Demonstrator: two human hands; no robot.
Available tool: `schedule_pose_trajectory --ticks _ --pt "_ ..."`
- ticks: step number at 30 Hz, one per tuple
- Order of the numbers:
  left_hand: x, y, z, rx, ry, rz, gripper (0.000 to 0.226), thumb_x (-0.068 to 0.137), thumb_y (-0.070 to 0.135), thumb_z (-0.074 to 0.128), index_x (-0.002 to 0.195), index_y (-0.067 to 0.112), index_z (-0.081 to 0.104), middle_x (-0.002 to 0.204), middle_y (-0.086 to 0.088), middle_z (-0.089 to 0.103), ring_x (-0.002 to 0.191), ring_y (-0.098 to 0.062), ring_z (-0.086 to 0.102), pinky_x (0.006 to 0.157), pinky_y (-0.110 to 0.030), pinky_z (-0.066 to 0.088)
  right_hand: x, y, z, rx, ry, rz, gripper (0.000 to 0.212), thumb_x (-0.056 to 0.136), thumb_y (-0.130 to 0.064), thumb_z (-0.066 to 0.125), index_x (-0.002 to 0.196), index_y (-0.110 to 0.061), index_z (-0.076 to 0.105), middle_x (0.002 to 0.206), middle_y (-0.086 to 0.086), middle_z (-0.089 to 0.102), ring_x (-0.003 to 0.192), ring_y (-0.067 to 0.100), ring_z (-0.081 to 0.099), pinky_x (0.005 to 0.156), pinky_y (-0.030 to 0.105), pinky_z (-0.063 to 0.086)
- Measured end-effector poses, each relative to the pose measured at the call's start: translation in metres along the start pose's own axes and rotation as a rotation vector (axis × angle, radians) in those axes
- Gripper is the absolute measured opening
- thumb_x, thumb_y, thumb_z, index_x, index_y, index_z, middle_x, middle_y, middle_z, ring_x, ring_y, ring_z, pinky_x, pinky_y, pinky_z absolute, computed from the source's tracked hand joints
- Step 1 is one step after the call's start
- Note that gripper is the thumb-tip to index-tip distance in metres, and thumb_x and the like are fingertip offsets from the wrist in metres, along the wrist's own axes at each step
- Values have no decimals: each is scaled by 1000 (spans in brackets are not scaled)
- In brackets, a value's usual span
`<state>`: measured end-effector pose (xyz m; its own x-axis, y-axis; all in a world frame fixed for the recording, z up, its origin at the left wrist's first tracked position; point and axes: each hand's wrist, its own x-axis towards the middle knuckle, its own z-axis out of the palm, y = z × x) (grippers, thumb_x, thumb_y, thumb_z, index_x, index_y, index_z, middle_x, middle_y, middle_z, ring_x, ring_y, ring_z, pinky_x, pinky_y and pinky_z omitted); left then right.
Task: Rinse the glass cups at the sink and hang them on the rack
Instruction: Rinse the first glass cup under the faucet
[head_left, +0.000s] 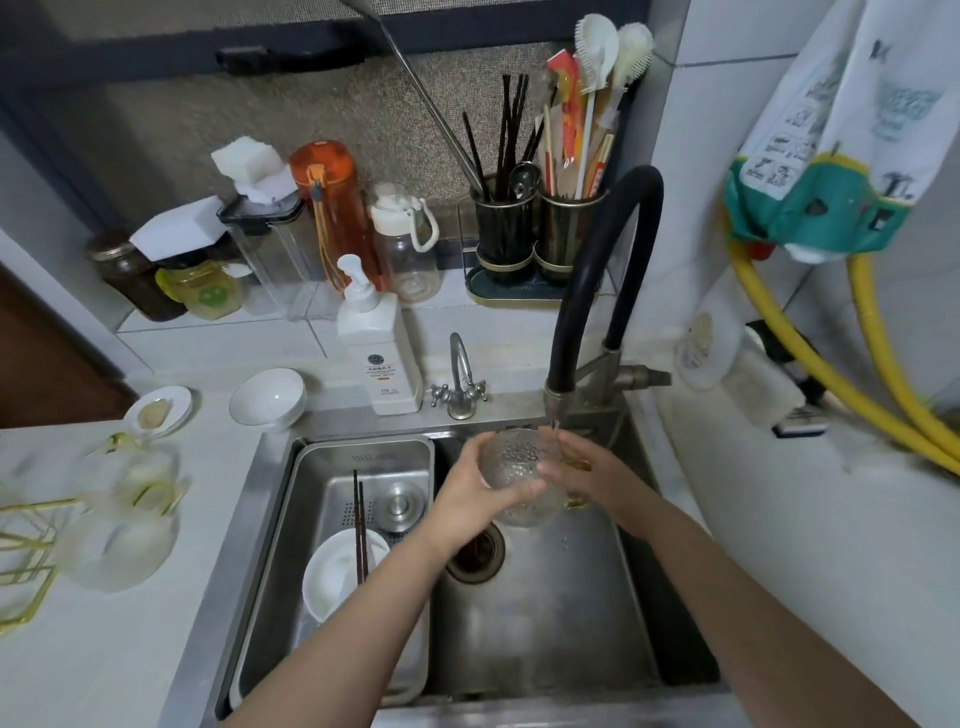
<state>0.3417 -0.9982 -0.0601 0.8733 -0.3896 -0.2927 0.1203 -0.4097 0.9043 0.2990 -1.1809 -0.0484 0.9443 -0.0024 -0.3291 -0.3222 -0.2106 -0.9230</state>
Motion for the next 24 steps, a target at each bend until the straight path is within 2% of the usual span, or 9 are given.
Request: schedule_pose_trajectory --ticks 2,5,8,10,13,15,19,21,24 --pt "2 3 -3 -22 -22 -38 84 77 32 80 145 15 34 133 8 44 120 -2 40 96 -17 31 1 -9 3 41 16 17 37 88 -32 65 123 -26 57 110 -16 60 96 0 57 82 21 48" --pt "6 10 -3 -52 -33 -87 86 78 41 76 148 14 33 145 -1 43 126 -9 42 101 -21 33 0 -11 6 108 74 42 34 88 -37 64 120 -26 62 92 -13 62 73 -2 55 63 17 43" --pt "11 18 6 -99 -47 -105 89 78 46 75 149 15 32 148 -2 42 129 -12 44 102 -22 35 -2 0 2 175 142 75 20 87 -43 63 104 -34 69 111 -4 69 97 14 66 82 38 56" --pt "13 24 15 -122 -76 -122 90 77 49 75 149 16 32 147 -1 44 131 -15 45 99 -23 39 -8 5 -2 194 173 93 19 84 -48 64 98 -37 71 110 -5 71 107 20 65 97 44 51" --pt "16 32 29 -132 -124 -113 104 62 67 78 145 18 40 142 0 51 127 -16 51 103 -28 42 -17 15 -13 174 227 123 60 62 -72 66 110 -37 68 115 -5 69 111 20 62 100 48 48" --pt "20 30 35 -123 -169 -100 114 44 77 81 139 23 46 137 0 57 122 -14 56 107 -36 44 -22 24 -20 174 217 87 68 61 -76 65 115 -34 66 117 -3 67 110 22 62 96 49 51" --pt "10 33 31 -131 -207 -38 77 66 37 88 131 30 48 120 16 63 111 0 59 98 -21 46 -34 25 -23 221 167 -5 73 70 -58 74 130 -21 55 107 -6 66 88 10 66 68 21 54" --pt "8 25 24 -154 -202 -1 72 73 22 85 128 37 41 118 23 57 106 8 54 88 -11 43 -34 20 -18 206 155 -44 64 74 -45 77 131 -26 54 120 -8 65 104 10 65 73 19 53" --pt "4 15 7 -206 -178 22 89 64 32 89 139 32 40 137 13 51 122 -1 50 100 -18 41 -26 5 -5 189 119 -82 55 77 -30 76 128 -30 54 122 -11 64 110 8 62 80 20 51"
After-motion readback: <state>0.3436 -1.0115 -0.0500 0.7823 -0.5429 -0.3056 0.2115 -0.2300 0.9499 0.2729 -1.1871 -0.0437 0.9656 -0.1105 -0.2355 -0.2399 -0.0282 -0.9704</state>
